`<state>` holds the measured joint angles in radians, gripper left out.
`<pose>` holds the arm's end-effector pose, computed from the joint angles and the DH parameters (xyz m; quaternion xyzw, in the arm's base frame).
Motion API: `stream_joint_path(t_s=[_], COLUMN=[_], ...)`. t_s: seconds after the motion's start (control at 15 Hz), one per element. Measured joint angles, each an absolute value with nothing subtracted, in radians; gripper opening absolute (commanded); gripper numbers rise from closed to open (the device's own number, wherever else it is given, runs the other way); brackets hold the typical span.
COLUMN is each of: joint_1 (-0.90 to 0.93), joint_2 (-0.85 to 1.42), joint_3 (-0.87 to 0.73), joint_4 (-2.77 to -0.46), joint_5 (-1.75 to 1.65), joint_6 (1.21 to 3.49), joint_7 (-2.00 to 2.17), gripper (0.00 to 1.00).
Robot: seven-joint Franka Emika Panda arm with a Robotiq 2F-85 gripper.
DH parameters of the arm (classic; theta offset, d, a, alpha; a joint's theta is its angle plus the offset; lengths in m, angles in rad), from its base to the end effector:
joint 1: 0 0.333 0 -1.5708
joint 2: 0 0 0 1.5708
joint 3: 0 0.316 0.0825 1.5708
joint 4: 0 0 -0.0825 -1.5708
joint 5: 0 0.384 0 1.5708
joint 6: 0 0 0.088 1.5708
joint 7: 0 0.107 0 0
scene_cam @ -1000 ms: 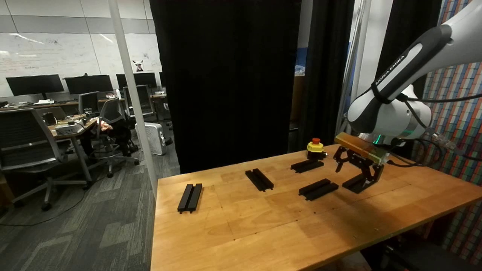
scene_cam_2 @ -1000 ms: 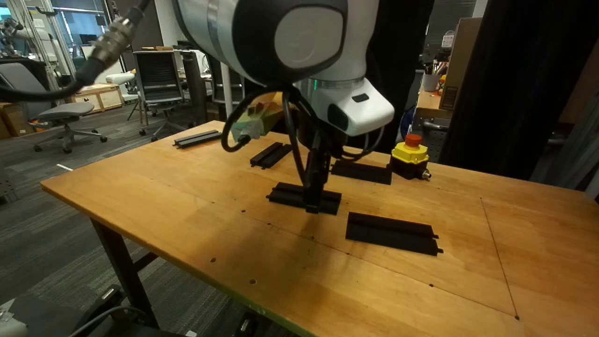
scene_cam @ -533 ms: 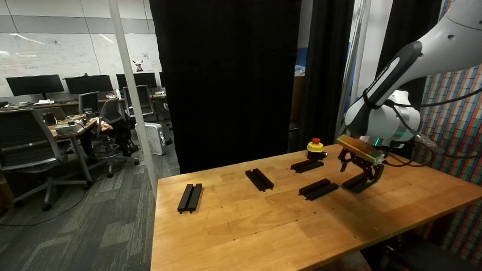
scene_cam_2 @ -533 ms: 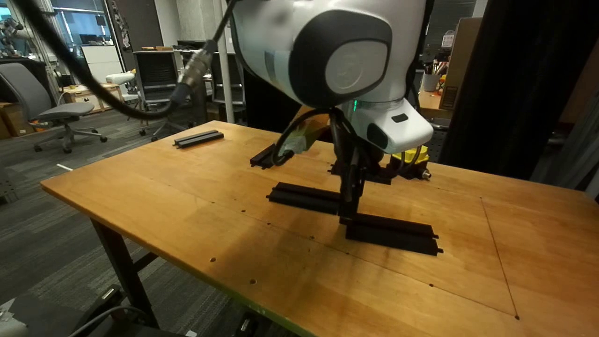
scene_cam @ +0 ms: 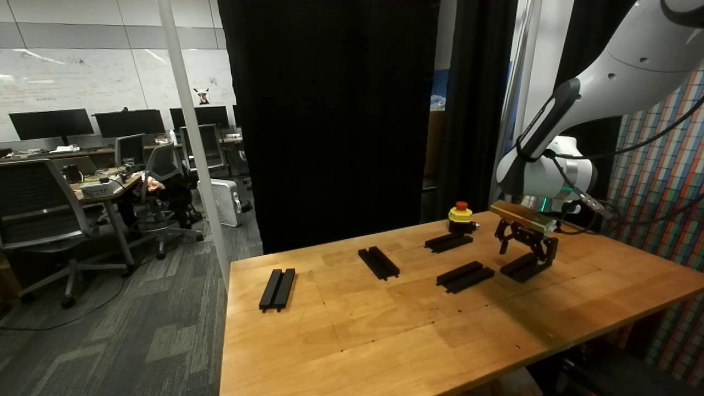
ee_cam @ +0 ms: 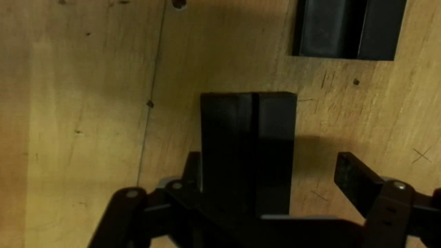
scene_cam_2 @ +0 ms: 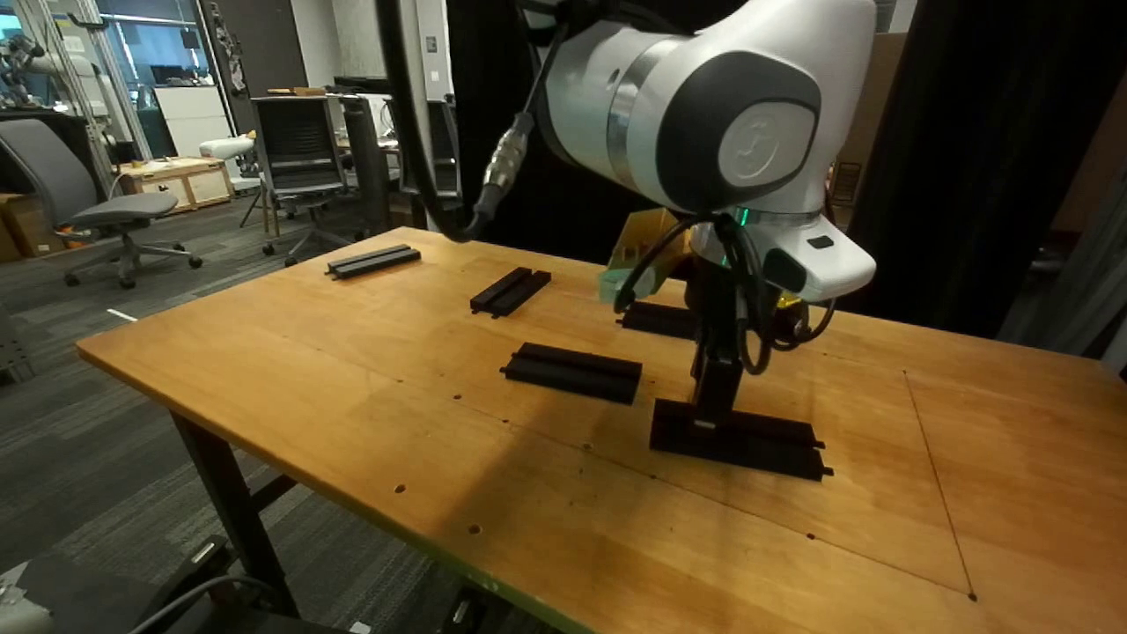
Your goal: Stack the black objects on the table
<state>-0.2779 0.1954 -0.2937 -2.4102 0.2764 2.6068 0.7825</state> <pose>0.4139 -0.2764 0.2362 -0.7012 0.7117 -0.0033 0.0435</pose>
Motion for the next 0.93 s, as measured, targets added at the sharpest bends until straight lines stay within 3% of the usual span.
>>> stream_joint_path(t_s=[0.67, 0.73, 0.8, 0.93], joint_1=[-0.291, -0.291, -0.291, -0.291], joint_2=[0.276, 0.283, 0.291, 0.297], joint_3=[-0.307, -0.307, -0.307, -0.308], joint_4=[-2.357, -2.354, -2.351, -2.344], joint_5=[0.288, 0.289, 0.289, 0.289], joint_6=[2.570, 2.570, 2.570, 2.570], joint_7=[0.674, 0.669, 0.666, 0.660], gripper=[1.00, 0.75, 0.75, 0.59])
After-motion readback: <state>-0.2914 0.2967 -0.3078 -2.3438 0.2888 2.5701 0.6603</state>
